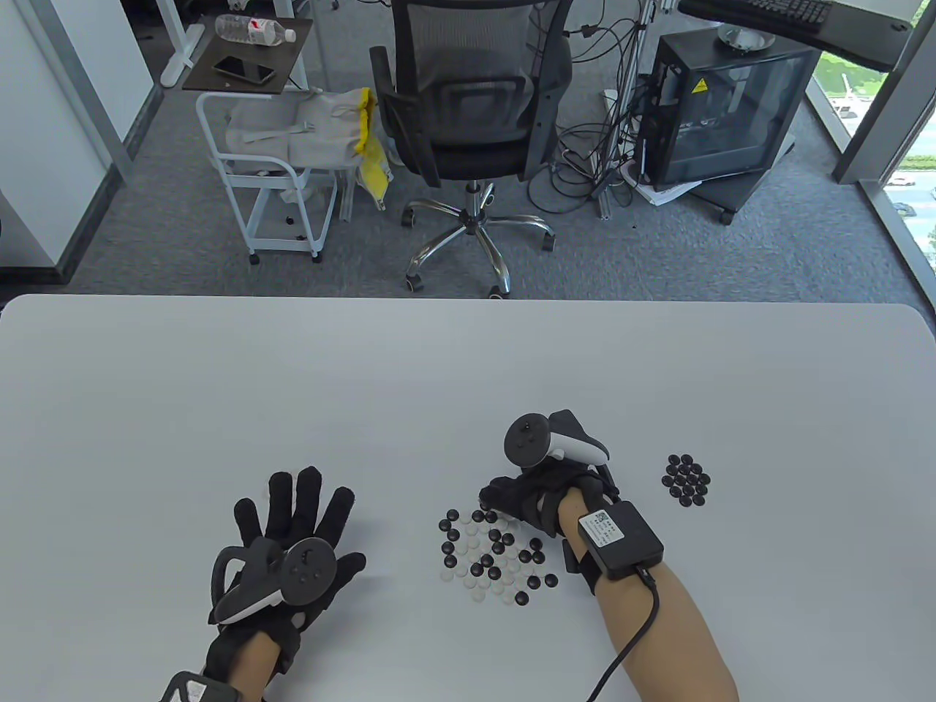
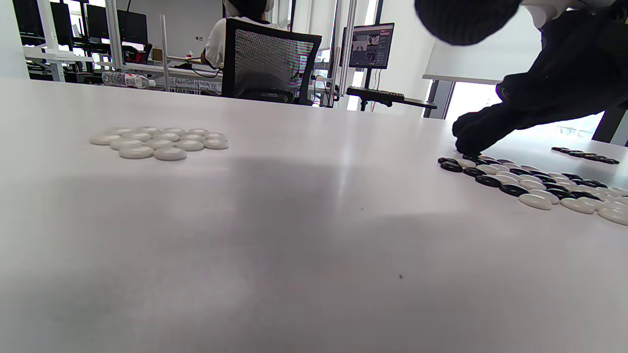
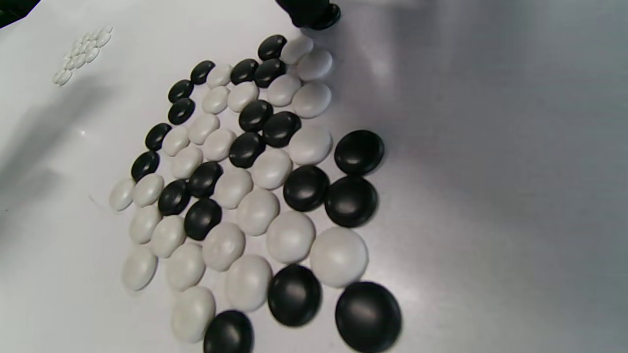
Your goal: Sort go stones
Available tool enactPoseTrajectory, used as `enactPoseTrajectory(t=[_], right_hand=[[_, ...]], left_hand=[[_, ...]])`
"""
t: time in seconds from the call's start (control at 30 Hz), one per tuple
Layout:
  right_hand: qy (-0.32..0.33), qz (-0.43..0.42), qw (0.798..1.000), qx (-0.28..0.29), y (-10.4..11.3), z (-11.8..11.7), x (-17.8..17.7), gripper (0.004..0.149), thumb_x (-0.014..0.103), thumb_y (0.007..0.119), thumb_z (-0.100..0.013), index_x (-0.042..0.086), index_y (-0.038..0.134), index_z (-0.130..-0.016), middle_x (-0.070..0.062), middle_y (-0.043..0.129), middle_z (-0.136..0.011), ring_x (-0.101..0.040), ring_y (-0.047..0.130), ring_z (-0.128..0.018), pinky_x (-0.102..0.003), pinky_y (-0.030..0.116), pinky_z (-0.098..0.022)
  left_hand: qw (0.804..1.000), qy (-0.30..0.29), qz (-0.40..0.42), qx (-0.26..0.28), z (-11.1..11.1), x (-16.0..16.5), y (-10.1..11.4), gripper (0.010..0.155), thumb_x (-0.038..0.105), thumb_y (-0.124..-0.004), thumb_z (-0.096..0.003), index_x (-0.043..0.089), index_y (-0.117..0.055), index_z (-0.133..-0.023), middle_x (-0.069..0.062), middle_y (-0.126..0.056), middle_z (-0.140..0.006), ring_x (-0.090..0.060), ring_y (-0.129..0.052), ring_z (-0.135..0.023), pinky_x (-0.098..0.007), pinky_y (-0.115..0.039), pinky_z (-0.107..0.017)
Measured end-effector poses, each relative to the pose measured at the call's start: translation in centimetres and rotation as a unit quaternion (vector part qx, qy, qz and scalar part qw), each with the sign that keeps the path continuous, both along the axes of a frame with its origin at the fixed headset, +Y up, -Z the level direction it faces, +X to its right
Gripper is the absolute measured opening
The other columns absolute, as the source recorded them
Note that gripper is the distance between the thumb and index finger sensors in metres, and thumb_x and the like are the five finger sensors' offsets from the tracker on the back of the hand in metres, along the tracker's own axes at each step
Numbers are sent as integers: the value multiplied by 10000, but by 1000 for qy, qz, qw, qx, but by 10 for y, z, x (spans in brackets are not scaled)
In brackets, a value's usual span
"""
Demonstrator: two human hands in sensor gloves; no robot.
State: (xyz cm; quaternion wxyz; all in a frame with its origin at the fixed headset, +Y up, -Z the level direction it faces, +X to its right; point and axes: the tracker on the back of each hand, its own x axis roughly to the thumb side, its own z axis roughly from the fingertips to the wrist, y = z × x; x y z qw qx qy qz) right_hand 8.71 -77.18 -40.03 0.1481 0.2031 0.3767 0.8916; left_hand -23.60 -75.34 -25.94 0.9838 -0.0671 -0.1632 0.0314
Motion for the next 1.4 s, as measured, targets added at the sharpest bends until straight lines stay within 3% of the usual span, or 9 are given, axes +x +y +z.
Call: enactPoseTrajectory(t=[0.1,0.33,0.63,1.2,1.4], right_hand=[[-24,25,999,17,2,-8,14,731,501,475,-619,34,494,-1180,-433,24,-1109,-675,-89,-891,-902,43,-505],[-139,50,989,16,6,-31,91,724,496,491,-626,9,548,-1158,-443,59,-1115,-675,-82,-894,-904,44,-505],[-203,92,975,21,9,-28,149,719,495,491,-630,6,559,-1153,-439,62,-1117,-680,-83,-891,-904,48,-505],[-238,118,964,30,10,-23,181,741,498,486,-627,-20,535,-1156,-435,44,-1112,-680,-83,-889,-905,52,-503],[-204,75,975,44,32,-22,163,725,490,494,-632,-7,562,-1155,-427,48,-1119,-678,-79,-894,-904,51,-504]], left_hand=[[1000,0,-1,-4,0,-2,-1,811,579,-549,-574,207,-165,-1184,-259,116,-1147,-537,161,-958,-831,-6,-528],[1000,3,8,-4,0,-7,0,811,577,-555,-574,210,-168,-1185,-262,123,-1145,-540,171,-954,-830,3,-525],[1000,-1,10,-4,0,-7,0,817,577,-560,-576,207,-156,-1182,-259,131,-1141,-533,180,-948,-828,7,-526],[1000,7,7,-16,-2,-10,-3,821,577,-558,-577,205,-140,-1178,-261,136,-1137,-533,180,-948,-829,6,-524],[1000,7,6,-17,-3,-9,-3,823,577,-558,-577,204,-140,-1179,-262,137,-1137,-535,178,-947,-829,5,-524]])
